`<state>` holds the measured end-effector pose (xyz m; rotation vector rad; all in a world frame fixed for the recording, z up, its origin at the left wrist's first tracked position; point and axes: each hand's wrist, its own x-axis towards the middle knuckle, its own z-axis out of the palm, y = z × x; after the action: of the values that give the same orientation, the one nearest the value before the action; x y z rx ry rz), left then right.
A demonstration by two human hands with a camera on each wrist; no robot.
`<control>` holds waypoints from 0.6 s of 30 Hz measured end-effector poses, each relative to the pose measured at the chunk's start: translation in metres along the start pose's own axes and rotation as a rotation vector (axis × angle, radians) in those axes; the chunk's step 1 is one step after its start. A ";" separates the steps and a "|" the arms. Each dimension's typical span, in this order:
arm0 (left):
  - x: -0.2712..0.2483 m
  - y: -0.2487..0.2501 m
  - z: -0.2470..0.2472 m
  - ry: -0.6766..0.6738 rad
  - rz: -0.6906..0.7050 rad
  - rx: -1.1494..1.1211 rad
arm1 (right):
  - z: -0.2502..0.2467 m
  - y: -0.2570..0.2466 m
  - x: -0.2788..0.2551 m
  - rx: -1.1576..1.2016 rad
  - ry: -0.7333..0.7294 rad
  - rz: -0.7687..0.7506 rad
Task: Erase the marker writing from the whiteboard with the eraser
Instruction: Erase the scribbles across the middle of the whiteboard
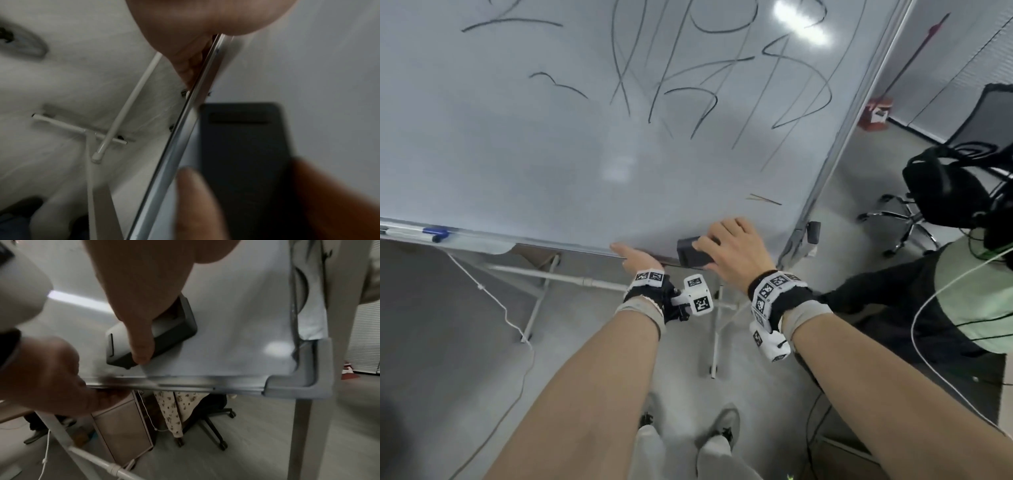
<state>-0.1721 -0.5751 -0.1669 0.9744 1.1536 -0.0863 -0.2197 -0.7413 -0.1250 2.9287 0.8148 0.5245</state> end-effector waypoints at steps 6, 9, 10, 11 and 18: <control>-0.029 -0.003 0.019 0.093 0.051 0.023 | -0.058 0.067 -0.002 -0.071 0.333 0.311; -0.039 -0.005 0.026 0.146 0.069 0.024 | -0.059 0.083 -0.016 -0.076 0.375 0.366; -0.044 -0.006 0.027 0.154 0.072 0.035 | -0.053 0.082 -0.023 -0.070 0.361 0.355; -0.049 -0.006 0.027 0.151 0.072 0.052 | -0.047 0.079 -0.030 -0.074 0.337 0.328; -0.060 -0.005 0.009 0.135 0.028 0.292 | -0.039 0.077 -0.052 -0.056 0.260 0.204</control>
<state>-0.1954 -0.6084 -0.1215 1.2694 1.2738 -0.1723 -0.2364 -0.8355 -0.0926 2.9465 0.5101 0.9423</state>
